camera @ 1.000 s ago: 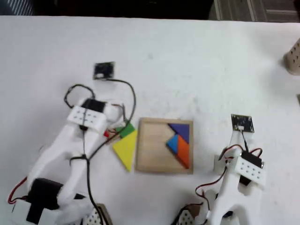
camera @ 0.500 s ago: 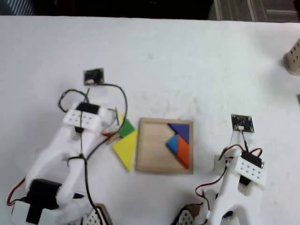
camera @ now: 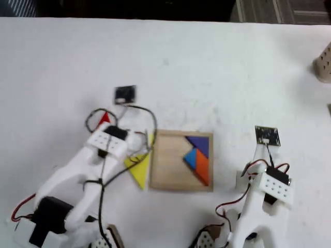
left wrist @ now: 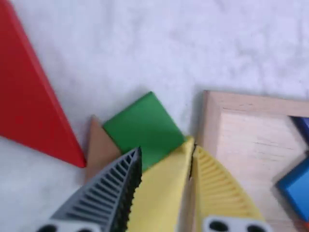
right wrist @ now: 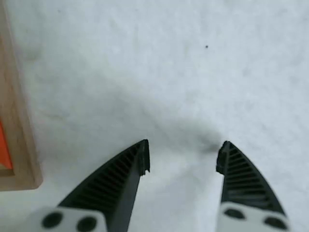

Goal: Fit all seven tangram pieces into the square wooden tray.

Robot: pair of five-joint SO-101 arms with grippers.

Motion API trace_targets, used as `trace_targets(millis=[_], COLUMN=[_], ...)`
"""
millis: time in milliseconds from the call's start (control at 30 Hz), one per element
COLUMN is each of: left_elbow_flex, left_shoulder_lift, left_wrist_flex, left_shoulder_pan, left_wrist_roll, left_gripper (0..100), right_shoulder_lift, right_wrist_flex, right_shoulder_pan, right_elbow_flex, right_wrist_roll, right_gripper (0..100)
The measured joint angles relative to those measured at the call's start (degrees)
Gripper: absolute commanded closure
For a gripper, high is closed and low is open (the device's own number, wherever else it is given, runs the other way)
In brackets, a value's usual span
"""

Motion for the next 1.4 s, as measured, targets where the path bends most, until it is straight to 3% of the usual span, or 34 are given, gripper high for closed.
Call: trace_targets(millis=[100,467,567,700,900,1400], left_elbow_flex=[0.0,0.0,0.0,0.0,0.0,3.96], left_shoulder_lift=[0.0,0.0,0.0,0.0,0.0,-0.09], left_wrist_flex=[0.0,0.0,0.0,1.05,1.05,-0.35], left_shoulder_pan=[-4.13,-4.31,1.32,8.53,5.8,0.53], left_wrist_roll=[0.18,0.09,0.18,0.0,-4.4,-5.36], left_gripper=[80,80,82,98,98,98], right_shoulder_lift=[0.0,0.0,0.0,0.0,0.0,0.0], right_wrist_flex=[0.0,0.0,0.0,0.0,0.0,0.0], right_shoulder_pan=[0.0,0.0,0.0,0.0,0.0,0.0], right_elbow_flex=[0.0,0.0,0.0,0.0,0.0,0.0], right_wrist_roll=[0.0,0.0,0.0,0.0,0.0,0.0], right_gripper=[77.2,77.2,77.2,77.2,77.2,77.2])
